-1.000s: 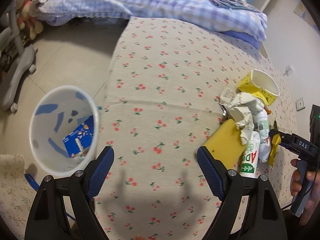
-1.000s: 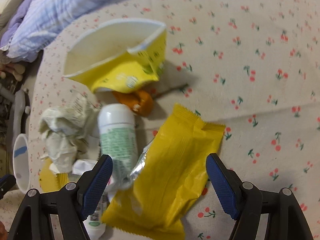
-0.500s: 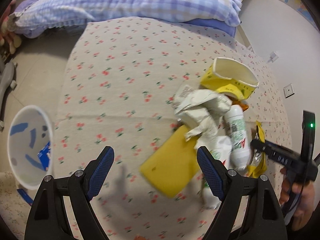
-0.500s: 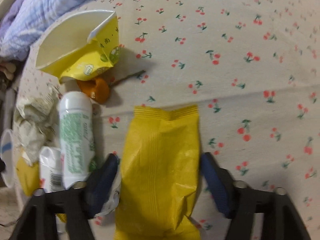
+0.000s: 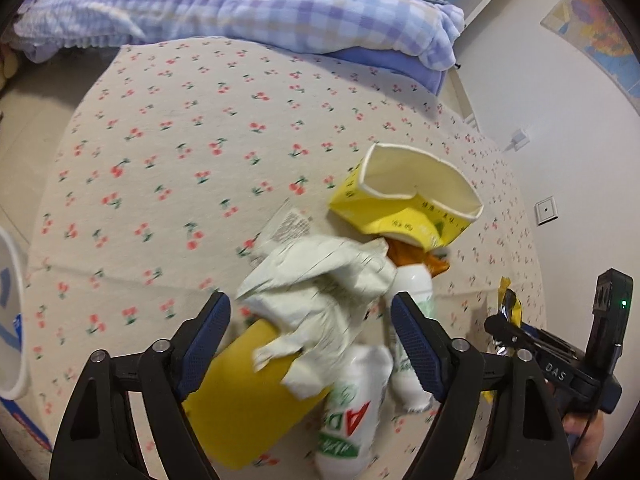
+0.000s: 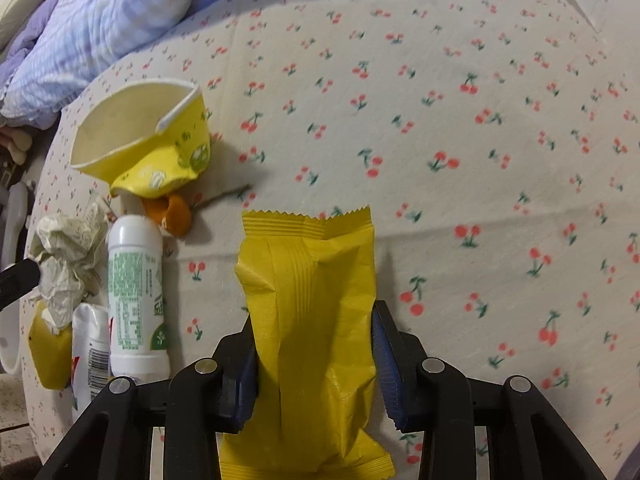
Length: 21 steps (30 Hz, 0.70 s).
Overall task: Collect trash
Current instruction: 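Grasp the yellow snack wrapper with the right tool while the left tool grasps crumpled paper, then carry the crumpled paper to the wastebasket and release it with the left tool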
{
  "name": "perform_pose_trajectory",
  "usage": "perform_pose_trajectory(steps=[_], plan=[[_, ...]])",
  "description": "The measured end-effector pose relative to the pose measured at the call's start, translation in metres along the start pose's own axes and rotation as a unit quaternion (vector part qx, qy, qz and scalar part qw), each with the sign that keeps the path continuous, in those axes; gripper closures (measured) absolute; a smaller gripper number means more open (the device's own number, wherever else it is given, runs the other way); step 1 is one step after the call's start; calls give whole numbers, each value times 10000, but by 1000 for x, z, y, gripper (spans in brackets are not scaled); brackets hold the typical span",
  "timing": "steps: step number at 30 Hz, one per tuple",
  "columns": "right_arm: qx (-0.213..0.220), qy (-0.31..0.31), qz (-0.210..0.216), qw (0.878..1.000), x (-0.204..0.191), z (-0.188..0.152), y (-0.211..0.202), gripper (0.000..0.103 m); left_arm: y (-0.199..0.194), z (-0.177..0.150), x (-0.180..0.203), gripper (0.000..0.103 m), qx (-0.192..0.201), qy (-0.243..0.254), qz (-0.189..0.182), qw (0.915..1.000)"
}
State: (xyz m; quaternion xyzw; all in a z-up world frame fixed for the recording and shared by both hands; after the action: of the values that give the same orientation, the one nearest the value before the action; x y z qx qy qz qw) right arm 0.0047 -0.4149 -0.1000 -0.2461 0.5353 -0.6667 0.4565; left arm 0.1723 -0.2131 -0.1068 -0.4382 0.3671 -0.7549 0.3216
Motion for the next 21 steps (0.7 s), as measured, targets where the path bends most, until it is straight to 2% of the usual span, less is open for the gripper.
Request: perform_pose_trajectory(steps=[2,7,8,9,12,21], plan=[[28,38,64,10000,3,4,-3,59,4,2,3,27,17,17,16,10000],[71,108,131,9998,-5,19,-4,59,14,-4,2,63,-162,46,135,9998],[77,104,139,9998,-6,20,-4,59,15,-5,1,73,-169,60,163,9997],[93,94,150,9998,-8,22,-5,59,15,-5,0,79,-153,68,183,9997],[121,59,165,9998,-17,25,-4,59,8,-2,-1,83,14,73,204,9998],[283,-77,158,9994,-32,27,-17,59,-28,1,-1,83,451,93,120,9989]])
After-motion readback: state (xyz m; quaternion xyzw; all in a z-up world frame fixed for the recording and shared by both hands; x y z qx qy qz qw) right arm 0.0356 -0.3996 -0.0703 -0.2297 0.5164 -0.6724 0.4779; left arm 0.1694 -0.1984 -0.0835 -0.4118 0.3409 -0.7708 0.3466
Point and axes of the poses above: each gripper's, at about its wrist camera, not at the fingertips, and y roughly the way its jaws point, x to its right, z to its top, the point moved 8 cm from there along y, roughly the way its jaws point, and after that the axes turned 6 degrees about -z, right-handed, at the moved point
